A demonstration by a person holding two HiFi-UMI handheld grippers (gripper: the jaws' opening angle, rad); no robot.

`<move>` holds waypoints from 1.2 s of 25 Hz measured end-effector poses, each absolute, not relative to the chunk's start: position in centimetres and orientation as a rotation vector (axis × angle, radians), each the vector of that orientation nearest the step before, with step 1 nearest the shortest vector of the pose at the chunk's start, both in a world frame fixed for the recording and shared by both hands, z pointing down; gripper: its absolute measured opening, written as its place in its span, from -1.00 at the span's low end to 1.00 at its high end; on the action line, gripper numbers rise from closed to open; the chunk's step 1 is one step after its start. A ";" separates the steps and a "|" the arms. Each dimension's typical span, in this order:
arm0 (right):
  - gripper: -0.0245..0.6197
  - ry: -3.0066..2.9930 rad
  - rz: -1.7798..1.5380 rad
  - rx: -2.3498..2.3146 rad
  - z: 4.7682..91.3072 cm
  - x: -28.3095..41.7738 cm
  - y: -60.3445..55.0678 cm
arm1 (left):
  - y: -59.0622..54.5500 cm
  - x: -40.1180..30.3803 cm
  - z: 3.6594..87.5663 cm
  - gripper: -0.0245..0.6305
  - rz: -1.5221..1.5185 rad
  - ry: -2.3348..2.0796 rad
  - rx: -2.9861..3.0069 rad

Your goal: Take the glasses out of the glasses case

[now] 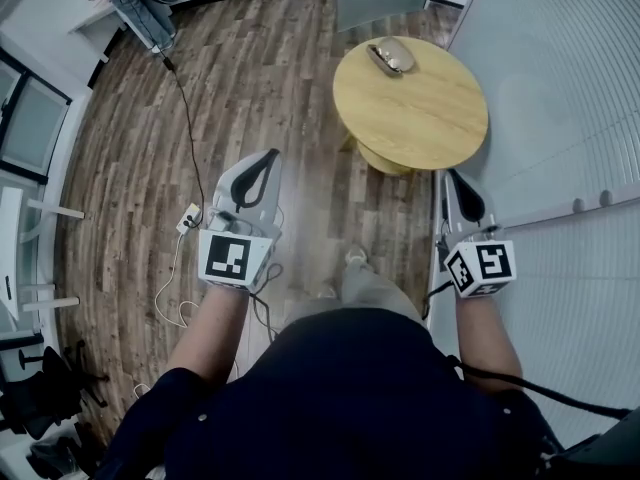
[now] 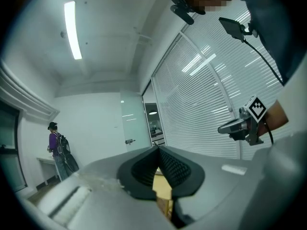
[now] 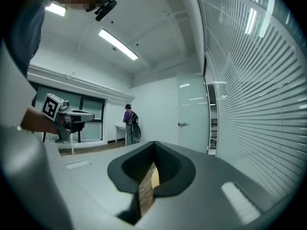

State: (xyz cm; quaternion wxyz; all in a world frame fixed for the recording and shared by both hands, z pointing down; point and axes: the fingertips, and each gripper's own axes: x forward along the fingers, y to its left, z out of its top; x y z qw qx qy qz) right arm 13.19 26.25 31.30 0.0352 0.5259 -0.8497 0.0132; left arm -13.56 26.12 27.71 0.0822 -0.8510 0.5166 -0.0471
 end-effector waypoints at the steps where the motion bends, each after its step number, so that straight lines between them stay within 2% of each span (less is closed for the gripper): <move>1: -0.90 -2.622 0.040 1.604 31.3 13.1 25.2 | 25.2 -13.7 27.6 -0.91 -0.153 1.559 -2.528; 19: -0.90 -2.724 0.054 1.447 31.9 18.1 8.5 | 10.9 -8.0 26.7 -0.91 -0.202 1.680 -2.421; 30: -0.90 -2.708 0.083 1.457 33.0 16.5 1.6 | 2.7 -9.2 26.2 -0.91 -0.239 1.637 -2.435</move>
